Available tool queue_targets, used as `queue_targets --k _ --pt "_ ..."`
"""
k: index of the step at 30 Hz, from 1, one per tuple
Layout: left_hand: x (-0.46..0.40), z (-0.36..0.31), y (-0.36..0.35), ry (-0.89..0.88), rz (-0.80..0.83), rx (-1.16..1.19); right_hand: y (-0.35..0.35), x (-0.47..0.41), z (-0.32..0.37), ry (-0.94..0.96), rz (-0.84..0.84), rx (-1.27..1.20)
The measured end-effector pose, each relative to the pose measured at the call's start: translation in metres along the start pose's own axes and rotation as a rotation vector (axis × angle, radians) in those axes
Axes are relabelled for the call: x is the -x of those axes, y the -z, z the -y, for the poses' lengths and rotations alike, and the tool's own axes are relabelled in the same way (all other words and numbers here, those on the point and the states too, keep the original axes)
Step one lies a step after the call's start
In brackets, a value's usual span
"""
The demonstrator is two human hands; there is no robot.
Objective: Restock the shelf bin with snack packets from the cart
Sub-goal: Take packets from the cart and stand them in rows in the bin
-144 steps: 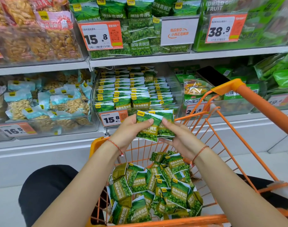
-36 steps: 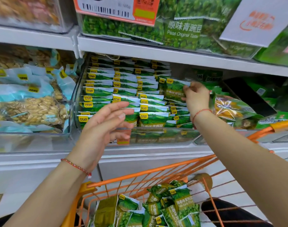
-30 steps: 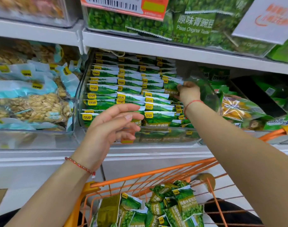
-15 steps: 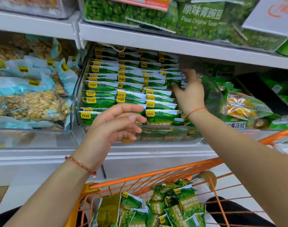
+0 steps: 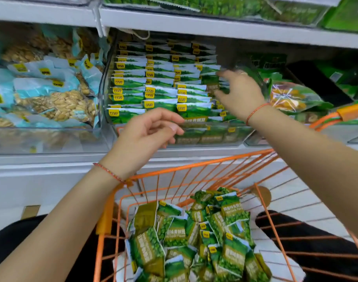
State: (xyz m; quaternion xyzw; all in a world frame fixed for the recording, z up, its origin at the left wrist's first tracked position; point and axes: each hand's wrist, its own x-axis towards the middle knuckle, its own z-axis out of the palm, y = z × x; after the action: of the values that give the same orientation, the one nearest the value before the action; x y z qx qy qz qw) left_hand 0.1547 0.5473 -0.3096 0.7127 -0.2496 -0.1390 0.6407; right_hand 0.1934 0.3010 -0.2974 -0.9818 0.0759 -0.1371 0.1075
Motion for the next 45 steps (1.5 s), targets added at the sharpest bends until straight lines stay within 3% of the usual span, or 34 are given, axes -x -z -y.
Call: queue_targets --k 4,6,8,10,12,13,14,16,18,21,23,28,37,41,45 --pt "0.039 -0.018 -0.017 -0.039 0.160 -0.272 0.032 0.040 -0.002 -0.002 -0.205 -0.130" --pt "0.057 -0.030 -0.030 -0.021 0.355 -0.485 0.043 0.059 0.006 0.039 -0.298 -0.181" --pt "0.068 -0.041 -0.047 0.115 0.593 -0.724 0.049 0.083 0.019 0.151 -0.398 -0.254" --pt "0.078 -0.041 -0.065 0.400 0.761 -1.051 0.048 0.114 0.033 0.368 -0.392 -0.267" --pt "0.089 -0.027 -0.084 0.431 1.014 -1.406 0.023 0.145 0.041 0.588 -0.157 0.029" --pt "0.092 -0.008 -0.090 0.434 1.154 -1.523 0.002 0.158 0.041 0.675 0.079 0.261" --pt "0.095 0.013 -0.091 0.446 1.252 -1.593 -0.017 0.171 0.041 0.683 0.362 0.445" --pt "0.102 0.048 -0.093 0.447 1.339 -1.621 -0.033 0.194 0.043 0.591 0.820 0.445" --pt "0.109 0.064 -0.095 0.321 1.391 -1.692 -0.041 0.215 0.035 0.532 1.021 0.421" --pt "0.117 0.078 -0.097 0.109 1.450 -1.765 -0.045 0.239 0.025 0.514 1.107 0.578" --pt "0.123 0.087 -0.101 0.061 1.496 -1.799 -0.054 0.241 0.017 0.486 1.159 0.577" --pt "0.129 0.094 -0.109 0.107 1.528 -1.755 -0.060 0.238 0.015 0.467 1.206 0.517" --pt "0.097 0.067 -0.094 0.265 1.303 -1.458 -0.059 0.240 0.015 0.414 1.249 0.400" --pt "0.082 0.048 -0.076 0.301 1.002 -1.109 -0.062 0.236 0.013 0.423 1.186 0.286" --pt "0.073 0.017 -0.051 0.272 0.660 -0.772 -0.054 0.225 0.009 0.223 1.166 -0.055"
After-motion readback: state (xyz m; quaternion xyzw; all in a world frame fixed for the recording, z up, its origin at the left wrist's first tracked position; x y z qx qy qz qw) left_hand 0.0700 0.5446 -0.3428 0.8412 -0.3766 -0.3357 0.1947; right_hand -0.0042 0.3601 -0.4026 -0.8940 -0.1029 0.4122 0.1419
